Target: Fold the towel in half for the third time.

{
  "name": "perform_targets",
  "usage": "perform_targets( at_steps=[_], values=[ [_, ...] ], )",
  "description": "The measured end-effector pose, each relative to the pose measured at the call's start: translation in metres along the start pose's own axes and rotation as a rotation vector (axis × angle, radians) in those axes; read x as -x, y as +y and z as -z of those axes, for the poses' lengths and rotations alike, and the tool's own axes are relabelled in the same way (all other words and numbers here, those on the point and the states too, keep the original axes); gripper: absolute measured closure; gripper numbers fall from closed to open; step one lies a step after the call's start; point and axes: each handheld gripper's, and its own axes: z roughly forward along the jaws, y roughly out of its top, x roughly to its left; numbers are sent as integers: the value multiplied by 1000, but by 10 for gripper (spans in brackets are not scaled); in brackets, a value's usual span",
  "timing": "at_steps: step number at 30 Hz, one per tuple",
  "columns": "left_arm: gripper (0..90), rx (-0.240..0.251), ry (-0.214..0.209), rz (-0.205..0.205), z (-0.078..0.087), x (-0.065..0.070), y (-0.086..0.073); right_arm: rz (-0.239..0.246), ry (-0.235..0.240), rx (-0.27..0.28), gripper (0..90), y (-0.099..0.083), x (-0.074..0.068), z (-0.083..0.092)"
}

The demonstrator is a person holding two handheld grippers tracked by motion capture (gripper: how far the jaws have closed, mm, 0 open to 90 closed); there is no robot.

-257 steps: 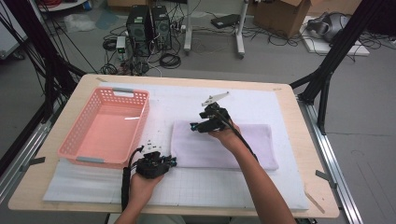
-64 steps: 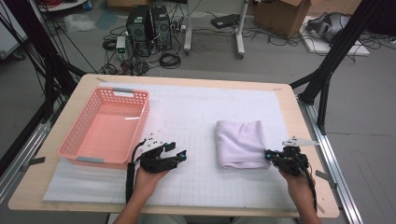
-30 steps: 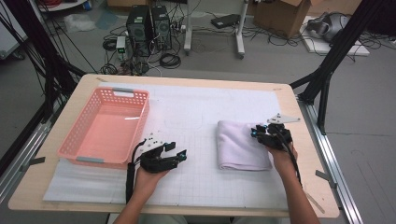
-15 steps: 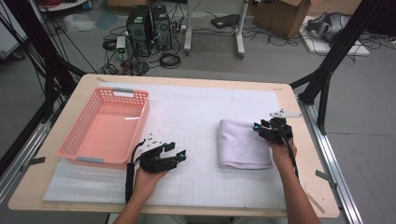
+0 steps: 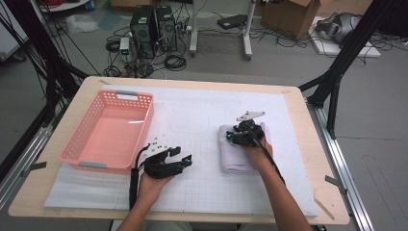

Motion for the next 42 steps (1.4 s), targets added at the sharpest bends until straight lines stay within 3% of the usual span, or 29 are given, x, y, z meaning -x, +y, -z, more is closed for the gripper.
perform_targets(
  at_steps=[3, 5, 7, 9, 12, 14, 16, 20, 21, 22, 23, 24, 25, 26, 28, 29, 31, 33, 35, 37, 39, 42],
  values=[
    [404, 0, 1, 3, 0, 0, 0, -46, 116, 30, 422, -2, 6, 6],
    [402, 4, 2, 3, 0, 0, 0, -34, 123, 71, 431, -1, 8, 17],
    [402, 8, 4, 4, 1, 0, 0, -31, 78, 92, 458, -1, 9, 27],
    [402, 8, 5, 3, 1, 0, 0, -23, 91, 94, 471, -4, 8, 36],
    [402, 4, 6, 5, 1, 0, 0, 53, 129, 33, 516, -12, -12, 38],
    [401, 6, 5, 8, 1, 0, 0, 62, 129, -9, 520, -19, -20, 34],
    [401, 10, 4, 6, 2, 1, 0, 31, 137, -31, 512, -26, -25, 31],
    [401, 3, 4, 6, 1, 0, 0, 70, 168, -15, 451, -30, -35, 36],
    [401, 3, 3, 4, 1, 1, 0, 110, 210, 8, 432, -32, -38, 44],
    [401, 3, 3, 4, 1, 1, 0, 110, 210, 8, 432, -32, -38, 44],
    [401, 5, 2, 4, 1, 1, 0, 73, 217, 55, 423, -33, -29, 53],
    [401, 8, 4, 6, 1, 2, 0, 43, 201, 81, 424, -34, -22, 57],
    [401, 7, 4, 6, 2, 1, 0, 43, 201, 81, 424, -34, -22, 57],
    [401, 8, 5, 4, 2, 1, 0, -8, 120, 104, 462, -38, -3, 64],
    [401, 10, 3, 4, 1, 1, 0, -45, 5, 82, 505, -43, 17, 67],
    [400, 13, 1, 3, 1, 1, 0, -61, -13, 68, 537, -45, 24, 66],
    [394, 16, 3, 2, 2, 1, 1, -88, -98, -1, 574, -54, 40, 64],
    [386, 19, 1, 1, 2, 0, 1, -132, -97, -1, 576, -64, 49, 66],
    [377, 22, 2, 1, 2, 0, 1, -129, -130, 7, 576, -70, 51, 70],
    [367, 26, 1, -2, 3, 1, 0, -159, -133, 34, 559, -74, 53, 77],
    [351, 33, -1, -7, 3, 1, 1, -199, -105, 94, 547, -79, 52, 88],
    [317, 41, -3, 1, 3, 0, 2, -188, -66, 136, 537, -85, 44, 105]
  ],
)
